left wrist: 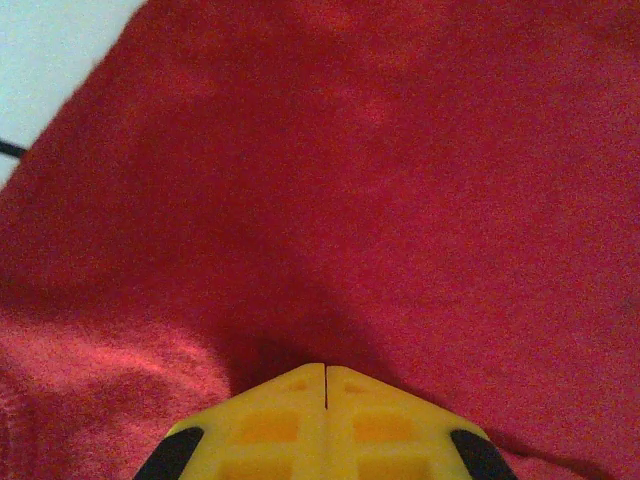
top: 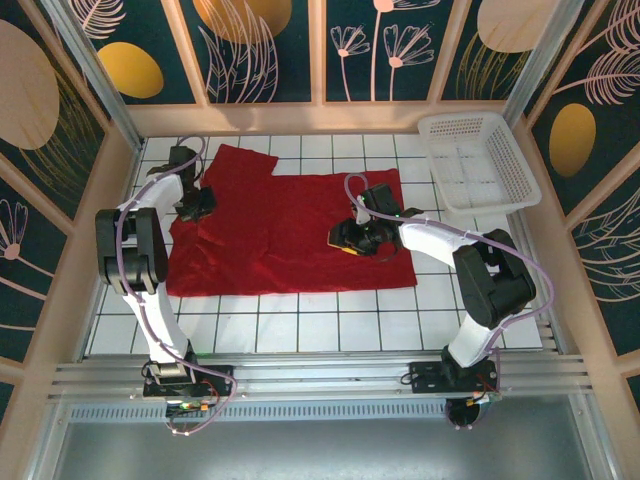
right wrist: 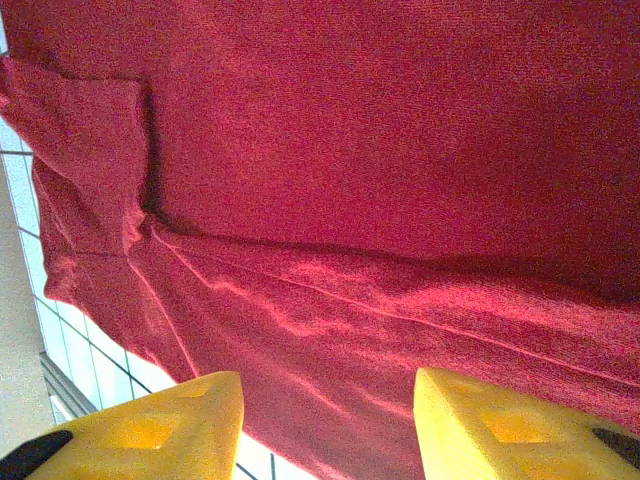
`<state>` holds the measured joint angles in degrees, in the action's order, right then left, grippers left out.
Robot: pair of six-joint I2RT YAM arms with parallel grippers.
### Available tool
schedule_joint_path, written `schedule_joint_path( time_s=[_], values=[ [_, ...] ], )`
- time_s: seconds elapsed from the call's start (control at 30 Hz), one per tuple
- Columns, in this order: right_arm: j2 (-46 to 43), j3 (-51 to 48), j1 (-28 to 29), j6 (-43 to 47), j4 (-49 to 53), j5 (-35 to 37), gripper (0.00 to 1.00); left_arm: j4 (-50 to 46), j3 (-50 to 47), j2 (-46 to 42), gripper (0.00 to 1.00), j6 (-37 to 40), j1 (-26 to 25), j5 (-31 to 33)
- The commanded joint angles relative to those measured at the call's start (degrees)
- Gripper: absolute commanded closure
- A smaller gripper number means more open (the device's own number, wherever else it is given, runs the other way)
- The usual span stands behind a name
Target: Fold and stack the t-shirts
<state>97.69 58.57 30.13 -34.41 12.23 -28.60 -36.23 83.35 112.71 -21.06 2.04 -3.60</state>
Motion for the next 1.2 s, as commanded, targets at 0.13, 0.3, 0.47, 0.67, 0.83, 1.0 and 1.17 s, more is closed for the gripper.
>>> schedule_joint_path(
  time_s=[0.13,0.3,0.47,0.67,0.83,1.0,1.17],
  values=[
    [-0.48,0.50,0.63,0.31,-0.03,-0.40,0.51,1.29,2.93,-1.26,1.00,-0.68,-0.40,-2.20],
    [-0.62,0.44,0.63,0.40,0.16,-0.49,0.51,2.16,2.92,0.16,1.00,-0.65,-0.39,-2.06],
    [-0.59,0.58,0.63,0.49,0.25,-0.49,0.51,4.65,2.56,1.81,1.00,-0.83,-0.38,-1.08],
    [-0.92,0.11,0.59,0.40,0.21,-0.25,0.51,7.43,3.68,4.01,1.00,-2.02,-0.38,-0.65],
    [-1.92,-0.43,0.60,0.12,-0.08,0.50,0.51,2.33,7.17,7.44,0.89,-3.54,-0.38,3.89],
    [-4.34,-1.55,0.16,-0.92,0.04,5.30,0.51,-4.64,8.26,5.02,0.34,-7.22,-1.03,15.80],
    [-7.16,-5.04,-2.22,-2.06,-0.39,9.33,0.54,-2.58,-1.22,-5.56,0.47,-14.19,-1.91,11.50]
  ],
)
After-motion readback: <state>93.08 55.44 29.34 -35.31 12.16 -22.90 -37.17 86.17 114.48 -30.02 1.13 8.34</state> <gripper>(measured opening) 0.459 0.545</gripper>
